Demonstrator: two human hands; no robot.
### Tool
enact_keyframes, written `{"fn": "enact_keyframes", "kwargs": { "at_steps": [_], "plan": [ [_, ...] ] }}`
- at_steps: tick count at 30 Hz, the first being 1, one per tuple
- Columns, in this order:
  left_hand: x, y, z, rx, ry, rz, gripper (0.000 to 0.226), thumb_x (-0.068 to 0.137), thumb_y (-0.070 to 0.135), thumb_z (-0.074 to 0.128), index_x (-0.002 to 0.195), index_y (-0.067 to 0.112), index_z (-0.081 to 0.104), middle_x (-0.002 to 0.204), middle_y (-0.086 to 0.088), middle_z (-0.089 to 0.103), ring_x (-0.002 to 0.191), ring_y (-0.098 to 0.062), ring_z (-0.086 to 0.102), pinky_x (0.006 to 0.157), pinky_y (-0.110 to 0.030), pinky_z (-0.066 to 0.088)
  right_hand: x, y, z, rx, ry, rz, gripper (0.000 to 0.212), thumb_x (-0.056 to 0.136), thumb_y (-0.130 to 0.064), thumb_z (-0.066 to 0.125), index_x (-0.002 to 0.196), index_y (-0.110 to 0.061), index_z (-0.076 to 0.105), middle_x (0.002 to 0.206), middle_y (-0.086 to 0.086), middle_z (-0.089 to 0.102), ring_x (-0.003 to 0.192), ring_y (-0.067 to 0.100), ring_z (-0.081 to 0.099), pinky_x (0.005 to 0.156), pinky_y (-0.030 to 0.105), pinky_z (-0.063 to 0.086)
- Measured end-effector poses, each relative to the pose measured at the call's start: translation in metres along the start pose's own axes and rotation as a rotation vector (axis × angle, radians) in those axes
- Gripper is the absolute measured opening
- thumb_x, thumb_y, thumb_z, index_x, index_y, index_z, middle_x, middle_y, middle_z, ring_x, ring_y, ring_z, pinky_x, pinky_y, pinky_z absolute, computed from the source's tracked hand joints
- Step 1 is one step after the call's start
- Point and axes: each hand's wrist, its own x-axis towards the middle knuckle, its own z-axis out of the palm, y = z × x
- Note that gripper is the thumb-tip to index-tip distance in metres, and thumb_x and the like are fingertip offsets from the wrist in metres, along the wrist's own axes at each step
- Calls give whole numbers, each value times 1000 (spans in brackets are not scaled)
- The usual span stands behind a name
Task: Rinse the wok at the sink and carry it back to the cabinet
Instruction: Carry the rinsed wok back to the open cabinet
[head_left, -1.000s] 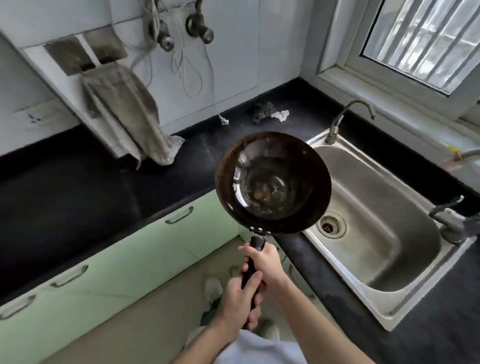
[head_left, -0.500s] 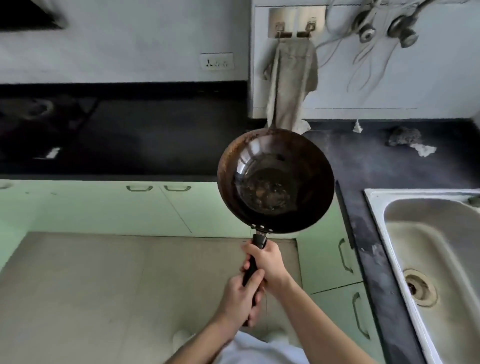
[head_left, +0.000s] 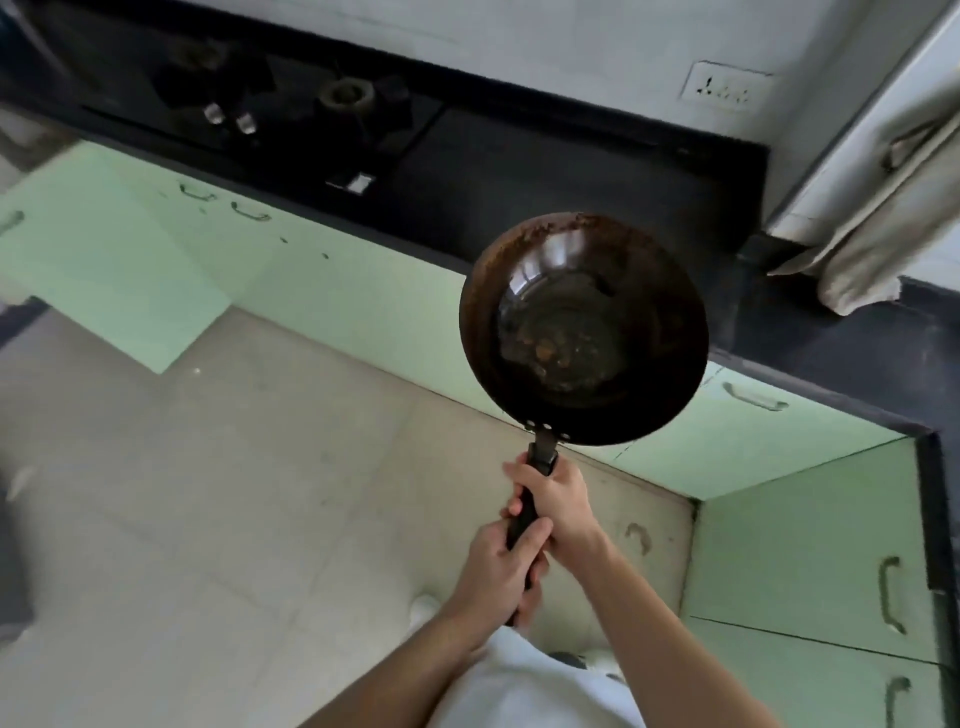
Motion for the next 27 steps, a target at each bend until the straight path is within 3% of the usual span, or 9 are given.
{"fn": "enact_keyframes", "kwargs": {
  "at_steps": [9, 15, 27],
  "plan": [
    [-24, -3, -120, -157, 173, -3, 31, 97, 32, 54, 83, 5, 53, 56, -4, 47, 35, -17, 35, 36, -22, 30, 11, 25, 139, -134, -192, 33, 17, 88, 4, 66, 84, -5, 52, 52, 6, 49, 43, 19, 49, 51, 33, 52],
    [-36, -10, -177, -252, 376, -2, 37, 97, 33, 53, 73, 6, 53, 60, -18, 46, 34, -21, 37, 35, -22, 31, 19, 42, 216, -276, -376, 98, 18, 88, 4, 65, 82, -6, 52, 50, 6, 50, 42, 19, 49, 52, 33, 52],
    [-15, 31, -291, -432, 700, 41, 33, 99, 29, 49, 76, 6, 50, 53, -8, 47, 34, -19, 35, 36, -23, 31, 70, 38, 376, -494, -667, 196, 17, 87, 2, 67, 81, -7, 54, 50, 7, 52, 40, 20, 51, 52, 34, 53]
  ]
}}
